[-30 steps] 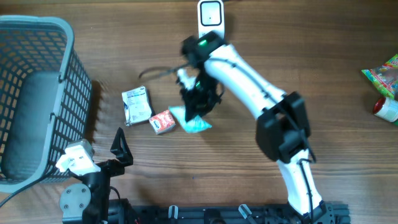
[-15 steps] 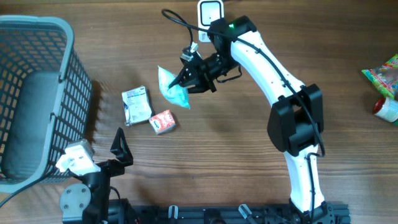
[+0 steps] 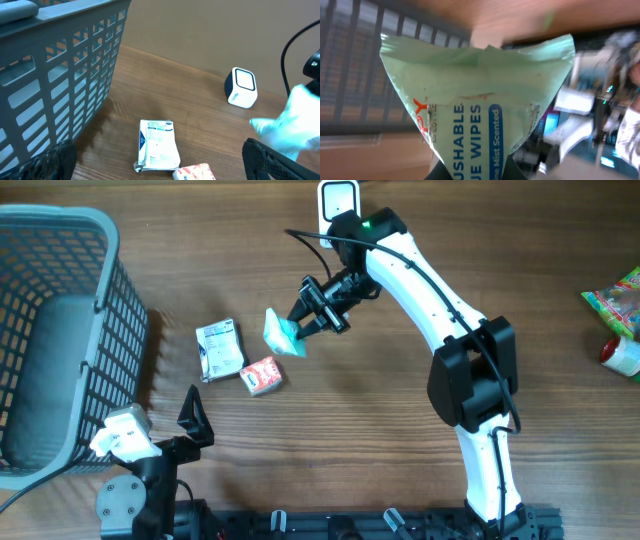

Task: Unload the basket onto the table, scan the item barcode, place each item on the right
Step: 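Hold the wipes pack up to the scanner with the right gripper, then carry the wipes pack right and release it at the table edge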

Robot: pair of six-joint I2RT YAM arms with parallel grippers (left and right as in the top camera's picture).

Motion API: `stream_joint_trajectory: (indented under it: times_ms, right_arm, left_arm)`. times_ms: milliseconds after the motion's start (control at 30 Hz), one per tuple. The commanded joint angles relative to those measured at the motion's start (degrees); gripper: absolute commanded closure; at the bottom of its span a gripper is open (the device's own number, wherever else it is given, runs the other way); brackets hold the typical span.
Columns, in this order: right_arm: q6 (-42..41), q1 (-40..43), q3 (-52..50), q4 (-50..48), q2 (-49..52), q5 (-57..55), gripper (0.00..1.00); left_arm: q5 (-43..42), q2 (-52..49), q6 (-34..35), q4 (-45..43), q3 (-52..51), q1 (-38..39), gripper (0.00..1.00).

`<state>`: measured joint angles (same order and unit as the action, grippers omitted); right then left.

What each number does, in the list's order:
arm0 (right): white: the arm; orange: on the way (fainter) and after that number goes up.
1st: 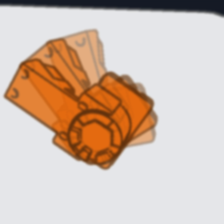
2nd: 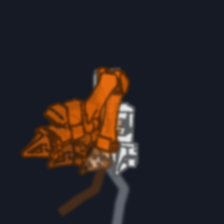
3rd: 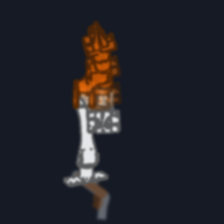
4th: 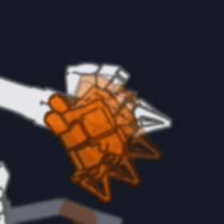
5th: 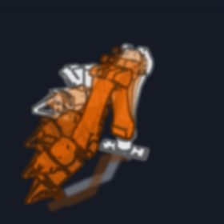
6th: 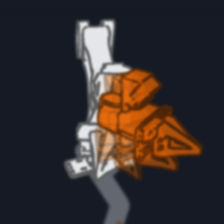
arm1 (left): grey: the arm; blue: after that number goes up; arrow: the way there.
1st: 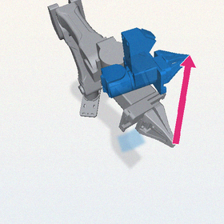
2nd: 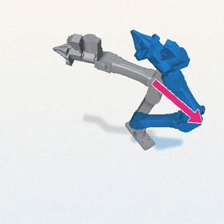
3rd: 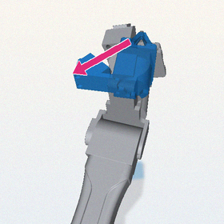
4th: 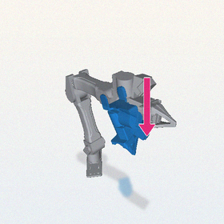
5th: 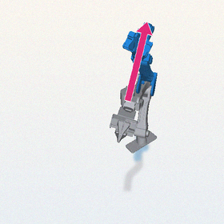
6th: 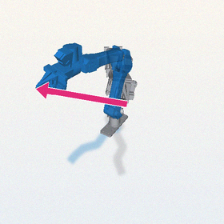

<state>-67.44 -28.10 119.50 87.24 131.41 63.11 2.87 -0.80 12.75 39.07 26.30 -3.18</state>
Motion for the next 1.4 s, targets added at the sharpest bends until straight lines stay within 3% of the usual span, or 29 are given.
stream_joint_trajectory:
  times_ms: [0, 100, 167, 233, 267, 333, 500, 633, 767, 933, 1033, 1200, 1367]
  right_arm:
    - [-4.37, -0.33, 0.83, 0.92, -3.3, -21.77, 0.96]
    - [-3.67, -0.22, 0.87, 1.11, -6.29, -33.7, 0.96]
    - [-5.03, -0.22, 0.92, -2.84, -8.52, -48.98, 0.96]
    - [1.88, -0.33, 0.92, -12.7, -9.35, -59.52, 0.96]
    - [13.11, -0.33, 0.92, -21.0, -9.38, -61.0, 0.96]
    - [23.87, -0.33, 0.92, -32.74, -9.16, -62.99, 0.95]
    - [25.0, -0.09, 0.9, -52.3, -4.63, -83.08, 0.95]
    - [28.26, 2.08, 0.9, -70.99, 3.15, -82.93, 0.95]
    - [21.07, 5.68, 0.9, -80.74, 8.87, -76.28, 0.95]
    - [22.34, 6.23, 1.66, -80.52, 8.04, -70.14, 0.95]
    - [20.79, 8.68, 1.66, -69.51, 2.43, -70.25, 0.95]
    - [22.23, 20.02, 1.66, -48.52, -5.53, -78.14, 0.95]
    - [34.18, 35.89, -1.09, -39.39, -2.8, -79.6, 0.95]
  left_arm:
    - [-0.92, 0.31, 0.13, -0.2, -0.39, -0.42, 0.0]
    - [-0.92, 0.31, 0.13, -0.2, -0.39, -0.42, 0.0]
    - [-0.92, 0.31, 0.13, -0.2, -0.39, -0.42, 0.0]
    - [-0.9, 0.31, 0.13, -0.2, -0.39, -0.44, 0.0]
    - [-0.92, 0.31, 0.13, -0.2, -0.39, -0.42, 0.0]
    - [-0.92, 0.31, 0.13, -0.2, -0.39, -0.42, 0.0]
    - [-0.92, 0.31, 0.13, -0.2, -0.39, -0.42, 0.0]
    - [-0.92, 0.31, 0.13, -0.2, -0.39, -0.42, 0.0]
    - [-0.92, 0.31, 0.13, -0.2, -0.39, -0.42, 0.0]
    - [-0.92, 0.31, 0.13, -0.2, -0.39, -0.44, 0.0]
    - [-0.92, 0.31, 0.13, -0.2, -0.39, -0.42, 0.0]
    - [-0.92, 0.31, 0.13, -0.2, -0.39, -0.42, 0.0]
    - [-0.92, 0.31, 0.13, -0.2, -0.39, -0.42, 0.0]
